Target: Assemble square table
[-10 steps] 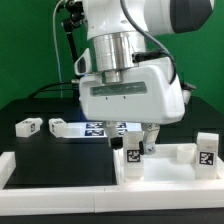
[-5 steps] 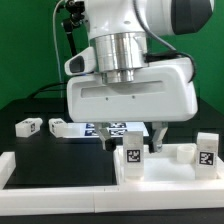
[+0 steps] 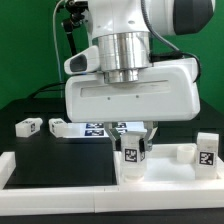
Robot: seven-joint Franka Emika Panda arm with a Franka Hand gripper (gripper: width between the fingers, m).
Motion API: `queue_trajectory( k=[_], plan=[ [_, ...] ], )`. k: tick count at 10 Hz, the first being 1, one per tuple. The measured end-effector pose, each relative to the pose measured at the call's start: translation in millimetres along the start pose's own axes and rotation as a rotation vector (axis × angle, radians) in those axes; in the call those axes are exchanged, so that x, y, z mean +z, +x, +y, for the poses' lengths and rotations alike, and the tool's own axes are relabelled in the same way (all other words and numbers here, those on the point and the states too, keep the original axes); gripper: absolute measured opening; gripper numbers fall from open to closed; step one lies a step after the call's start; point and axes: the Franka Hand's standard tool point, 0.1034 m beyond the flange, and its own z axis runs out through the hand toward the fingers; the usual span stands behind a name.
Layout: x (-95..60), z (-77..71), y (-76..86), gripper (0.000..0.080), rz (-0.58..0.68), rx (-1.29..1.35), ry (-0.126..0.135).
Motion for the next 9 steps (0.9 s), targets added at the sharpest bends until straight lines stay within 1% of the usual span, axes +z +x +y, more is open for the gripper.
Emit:
queue_trajectory(
  k=[1,2,3,4,5,6,8,9],
  plan=[
    [0.1,0.4,0.2,0.029,0.0,0.037,0.0],
    [0.2,1.3,0.6,0.029,0.0,0.13,-0.001],
    [1.0,2.3,2.3,0.029,-0.018,0.26,-0.007],
    [1.2,2.8,3.5,0.029,-0.048,0.423,-0.027],
    [1.3,3.9,3.7,0.029,-0.076,0.679,-0.058],
    [0.8,3.5,1.6,0.029,-0.104,0.867,-0.067],
    [1.8,1.2,0.4,0.0291,-0.132,1.307,-0.04],
    [1.6,-0.5,-0.7,0.0291,-0.12,1.308,-0.046]
  ],
)
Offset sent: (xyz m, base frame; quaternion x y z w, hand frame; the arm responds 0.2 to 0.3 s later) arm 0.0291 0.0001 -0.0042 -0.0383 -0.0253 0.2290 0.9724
